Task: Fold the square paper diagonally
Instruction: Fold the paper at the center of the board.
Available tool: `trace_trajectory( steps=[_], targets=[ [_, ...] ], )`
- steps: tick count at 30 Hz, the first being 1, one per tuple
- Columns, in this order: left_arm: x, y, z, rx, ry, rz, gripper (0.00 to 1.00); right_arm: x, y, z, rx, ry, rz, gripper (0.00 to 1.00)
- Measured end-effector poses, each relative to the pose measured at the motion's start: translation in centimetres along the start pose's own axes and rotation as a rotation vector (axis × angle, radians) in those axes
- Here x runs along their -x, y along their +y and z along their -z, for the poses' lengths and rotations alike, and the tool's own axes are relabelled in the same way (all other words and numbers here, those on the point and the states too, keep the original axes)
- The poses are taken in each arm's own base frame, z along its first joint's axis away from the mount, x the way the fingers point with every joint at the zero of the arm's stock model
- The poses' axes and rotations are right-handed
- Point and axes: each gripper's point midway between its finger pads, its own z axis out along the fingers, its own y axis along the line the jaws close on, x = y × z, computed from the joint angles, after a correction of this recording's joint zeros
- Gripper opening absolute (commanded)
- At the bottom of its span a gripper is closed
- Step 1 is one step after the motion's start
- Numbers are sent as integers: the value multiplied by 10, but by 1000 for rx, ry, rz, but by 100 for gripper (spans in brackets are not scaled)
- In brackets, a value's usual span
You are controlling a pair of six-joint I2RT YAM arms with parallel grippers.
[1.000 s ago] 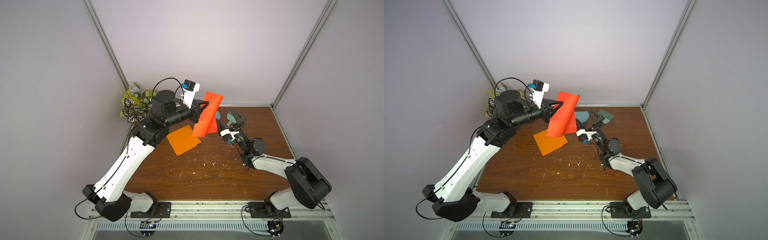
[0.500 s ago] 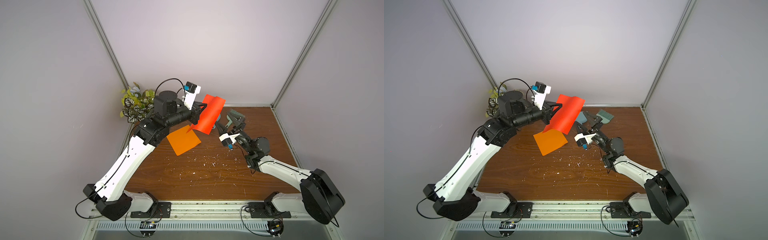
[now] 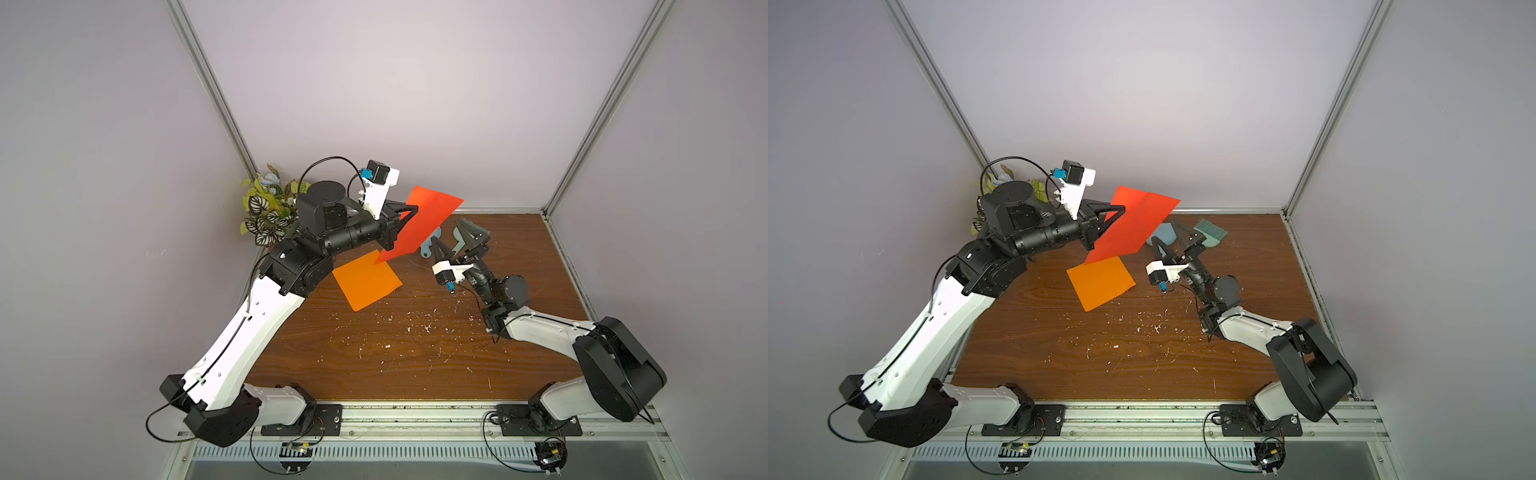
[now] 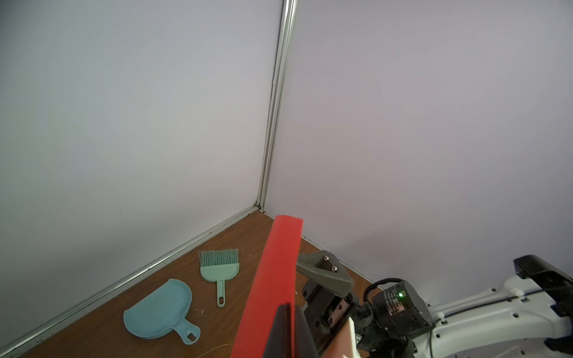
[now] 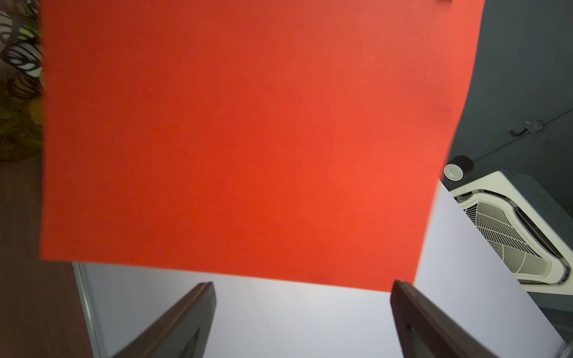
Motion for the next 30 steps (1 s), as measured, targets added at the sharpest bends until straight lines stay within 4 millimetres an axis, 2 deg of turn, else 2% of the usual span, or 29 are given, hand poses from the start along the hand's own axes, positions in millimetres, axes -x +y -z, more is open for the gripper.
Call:
trace_trajectory(
  steps=[8, 15, 18, 24, 30],
  targets=[
    [13, -11, 9, -40, -44, -4, 1, -4, -7, 1, -50, 18, -1, 99],
    [14, -11, 8, -36, -47, -6, 1, -5, -1, 7, -32, 24, -21, 98],
    [13, -7, 8, -15, -47, -5, 1, -1, -4, 12, -32, 18, -28, 98],
    [7, 1, 2, 15, -27, 3, 1, 12, -25, 19, -72, -13, -55, 98],
    [3, 4, -1, 22, -15, 9, 1, 18, -23, 19, -62, -41, -79, 98]
  ],
)
